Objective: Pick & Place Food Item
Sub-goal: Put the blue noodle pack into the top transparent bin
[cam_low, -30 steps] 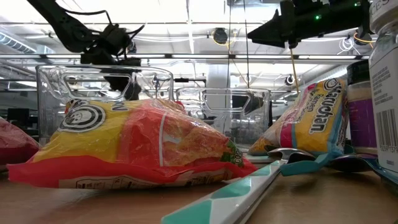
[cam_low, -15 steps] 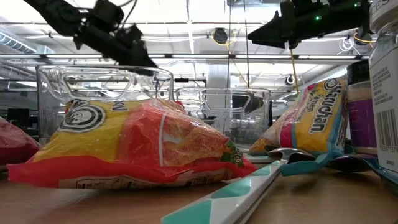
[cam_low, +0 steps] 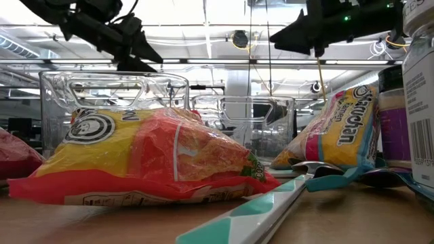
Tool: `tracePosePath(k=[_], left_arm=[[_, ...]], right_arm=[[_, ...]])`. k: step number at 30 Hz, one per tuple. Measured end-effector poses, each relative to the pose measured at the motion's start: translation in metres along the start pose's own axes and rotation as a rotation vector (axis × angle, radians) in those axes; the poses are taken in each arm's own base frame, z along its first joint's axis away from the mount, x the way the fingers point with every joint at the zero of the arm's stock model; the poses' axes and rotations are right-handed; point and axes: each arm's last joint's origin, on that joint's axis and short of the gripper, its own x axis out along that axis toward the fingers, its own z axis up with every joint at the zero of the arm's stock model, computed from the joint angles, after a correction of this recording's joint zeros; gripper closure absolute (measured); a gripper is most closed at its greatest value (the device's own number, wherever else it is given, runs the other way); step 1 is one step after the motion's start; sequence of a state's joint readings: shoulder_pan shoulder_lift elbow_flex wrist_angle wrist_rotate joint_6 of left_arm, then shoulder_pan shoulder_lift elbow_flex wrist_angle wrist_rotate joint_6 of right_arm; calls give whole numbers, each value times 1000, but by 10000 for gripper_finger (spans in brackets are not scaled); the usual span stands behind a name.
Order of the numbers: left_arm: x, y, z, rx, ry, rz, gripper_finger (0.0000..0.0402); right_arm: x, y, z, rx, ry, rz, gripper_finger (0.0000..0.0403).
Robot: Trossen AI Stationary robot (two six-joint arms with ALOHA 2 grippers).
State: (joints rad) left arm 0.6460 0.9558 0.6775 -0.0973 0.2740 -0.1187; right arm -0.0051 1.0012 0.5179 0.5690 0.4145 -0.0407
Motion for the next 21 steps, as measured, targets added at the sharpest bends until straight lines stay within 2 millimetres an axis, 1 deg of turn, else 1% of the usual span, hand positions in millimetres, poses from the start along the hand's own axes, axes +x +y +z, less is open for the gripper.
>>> tracePosePath(k=[3, 5, 8, 12, 15, 21], left_arm=[[-9, -7, -7, 2, -28, -60, 119], [-12, -10, -17, 8, -75, -85, 119], [-15, -11, -38, 0, -157, -90, 119], [-21, -8, -58, -63, -259, -74, 119], [-24, -7, -63, -115, -278, -53, 119], [-23, -7, -66, -123, -262, -55, 119]], right_arm=[[0, 4, -1, 87, 14, 119, 202], [1, 6, 0, 146, 59, 179, 202], [2, 12, 3, 218, 198, 233, 202], [-2, 29, 0, 303, 419, 256, 202], [-10, 42, -6, 400, 531, 263, 202], [-29, 60, -16, 531, 700, 264, 202]])
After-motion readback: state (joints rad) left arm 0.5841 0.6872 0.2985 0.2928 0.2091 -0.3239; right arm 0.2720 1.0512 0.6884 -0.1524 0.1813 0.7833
